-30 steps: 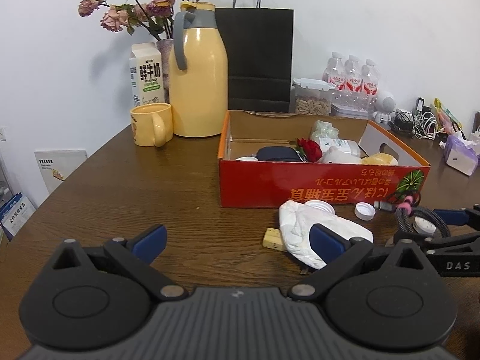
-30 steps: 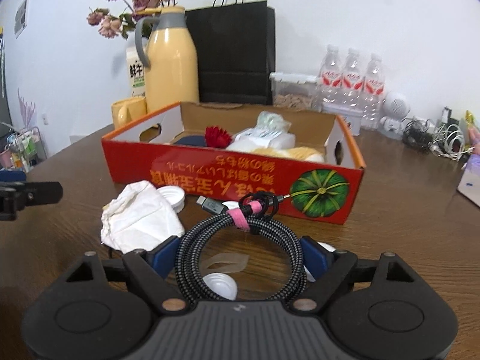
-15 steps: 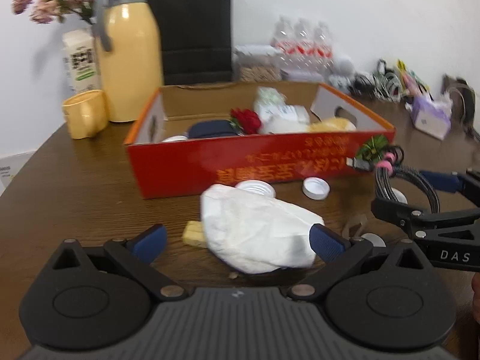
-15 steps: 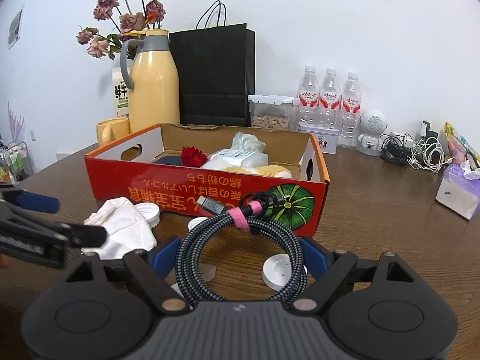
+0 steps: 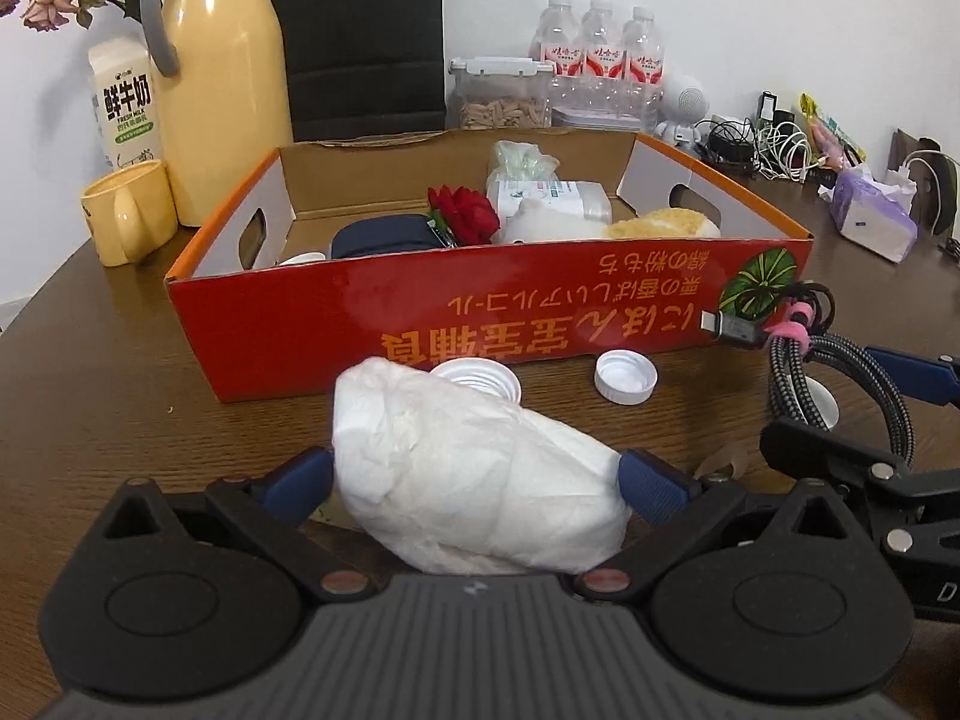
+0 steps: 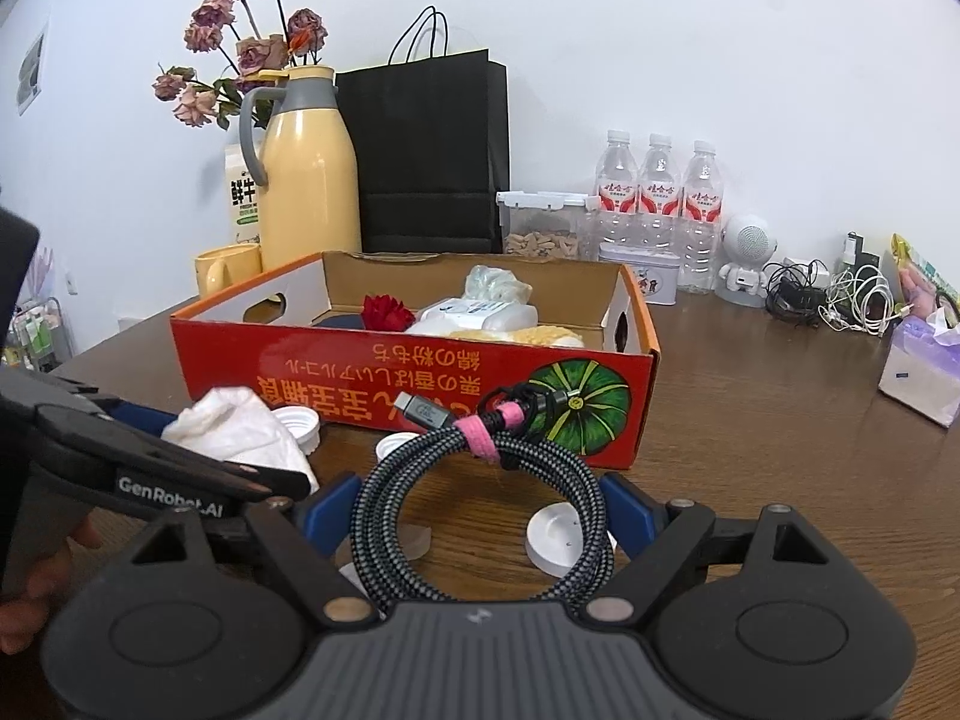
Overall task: Organize objects
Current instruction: 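Hold the coiled cable with the right gripper while the left gripper grasps the white cloth, then carry the white cloth and coiled cable into the box and open both grippers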
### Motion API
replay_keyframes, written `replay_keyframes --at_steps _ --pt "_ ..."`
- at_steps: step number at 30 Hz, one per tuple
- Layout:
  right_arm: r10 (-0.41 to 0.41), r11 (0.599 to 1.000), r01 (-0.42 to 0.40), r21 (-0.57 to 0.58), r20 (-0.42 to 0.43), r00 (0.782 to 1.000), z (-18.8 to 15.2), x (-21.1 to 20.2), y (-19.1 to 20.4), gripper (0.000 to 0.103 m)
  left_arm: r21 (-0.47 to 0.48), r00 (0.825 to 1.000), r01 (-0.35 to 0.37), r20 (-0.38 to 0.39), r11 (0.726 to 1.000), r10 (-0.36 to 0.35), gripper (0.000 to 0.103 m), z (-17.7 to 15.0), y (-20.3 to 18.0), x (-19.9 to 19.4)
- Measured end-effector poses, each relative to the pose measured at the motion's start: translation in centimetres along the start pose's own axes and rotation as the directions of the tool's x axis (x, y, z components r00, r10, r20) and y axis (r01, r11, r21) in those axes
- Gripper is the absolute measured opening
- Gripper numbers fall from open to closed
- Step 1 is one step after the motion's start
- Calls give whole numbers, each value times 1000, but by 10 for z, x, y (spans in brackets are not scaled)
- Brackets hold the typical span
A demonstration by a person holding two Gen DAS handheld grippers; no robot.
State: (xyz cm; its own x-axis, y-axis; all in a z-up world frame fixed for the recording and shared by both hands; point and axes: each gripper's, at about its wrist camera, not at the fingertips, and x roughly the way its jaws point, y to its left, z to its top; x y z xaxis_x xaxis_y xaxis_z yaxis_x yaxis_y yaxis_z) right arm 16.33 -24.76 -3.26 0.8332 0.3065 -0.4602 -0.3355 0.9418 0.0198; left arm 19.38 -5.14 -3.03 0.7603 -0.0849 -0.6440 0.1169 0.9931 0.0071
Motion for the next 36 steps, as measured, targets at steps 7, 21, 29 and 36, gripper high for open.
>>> replay_keyframes --at_steps 7,21,29,36 --pt "4 1000 -4 -6 -2 1000 0 1 2 85 -5 999 -12 43 1000 12 97 -6 -2 -5" --pt "1 1000 -1 -14 3 1000 2 -1 4 85 -3 995 -19 98 1000 19 51 -14 -1 -20" --pt "-2 1000 2 -19 5 1000 2 -2 4 85 -16 991 -17 130 1000 19 29 -20 2 -33" --pt "-5 1000 5 -22 7 1000 1 -4 5 85 -29 985 -21 168 999 25 24 -22 6 -49"
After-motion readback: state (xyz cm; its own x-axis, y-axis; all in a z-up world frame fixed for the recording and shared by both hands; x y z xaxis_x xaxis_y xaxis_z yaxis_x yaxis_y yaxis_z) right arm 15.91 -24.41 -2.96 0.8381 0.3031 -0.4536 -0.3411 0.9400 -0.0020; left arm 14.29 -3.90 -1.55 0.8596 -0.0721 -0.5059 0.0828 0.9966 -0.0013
